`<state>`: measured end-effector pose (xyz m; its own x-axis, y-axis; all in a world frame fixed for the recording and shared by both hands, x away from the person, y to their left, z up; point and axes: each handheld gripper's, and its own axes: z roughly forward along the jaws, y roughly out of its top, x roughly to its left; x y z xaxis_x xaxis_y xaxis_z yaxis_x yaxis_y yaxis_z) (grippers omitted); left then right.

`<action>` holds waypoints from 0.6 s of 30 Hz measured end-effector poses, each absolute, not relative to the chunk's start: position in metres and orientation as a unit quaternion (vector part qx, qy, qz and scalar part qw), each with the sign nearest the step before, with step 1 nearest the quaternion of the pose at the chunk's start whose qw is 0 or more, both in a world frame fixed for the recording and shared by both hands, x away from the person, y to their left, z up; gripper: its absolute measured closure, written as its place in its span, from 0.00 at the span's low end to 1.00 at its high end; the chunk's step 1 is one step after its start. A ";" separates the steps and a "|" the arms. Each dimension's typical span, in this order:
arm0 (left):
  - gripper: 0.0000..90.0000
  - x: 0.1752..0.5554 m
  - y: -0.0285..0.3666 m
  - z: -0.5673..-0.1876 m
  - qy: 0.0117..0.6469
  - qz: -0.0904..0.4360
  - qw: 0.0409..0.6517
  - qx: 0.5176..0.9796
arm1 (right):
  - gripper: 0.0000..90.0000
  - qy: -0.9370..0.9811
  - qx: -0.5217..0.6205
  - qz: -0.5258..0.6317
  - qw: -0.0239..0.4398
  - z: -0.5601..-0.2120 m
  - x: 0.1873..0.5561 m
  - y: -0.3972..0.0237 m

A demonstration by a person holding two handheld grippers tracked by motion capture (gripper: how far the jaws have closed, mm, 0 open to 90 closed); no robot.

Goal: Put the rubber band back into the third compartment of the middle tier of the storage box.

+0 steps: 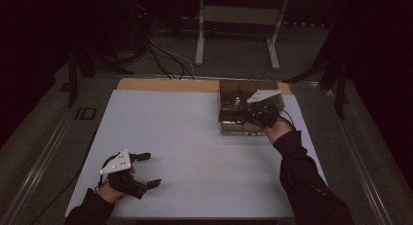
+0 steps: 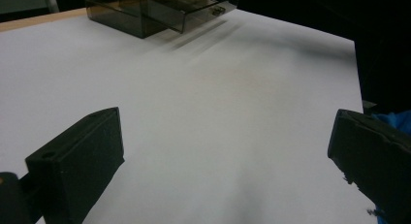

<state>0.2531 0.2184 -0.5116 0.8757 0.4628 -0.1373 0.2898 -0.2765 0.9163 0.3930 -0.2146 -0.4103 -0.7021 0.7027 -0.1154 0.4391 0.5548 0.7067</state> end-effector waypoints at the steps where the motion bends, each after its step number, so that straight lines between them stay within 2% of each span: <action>1: 0.01 0.253 0.218 -0.512 0.237 0.079 0.553 0.795 | 0.98 0.859 0.333 0.335 0.197 -0.410 0.393 -0.216; 18: 0.01 0.253 0.218 -0.511 0.236 0.078 0.553 0.795 | 0.98 0.841 0.371 0.328 0.218 -0.407 0.392 -0.261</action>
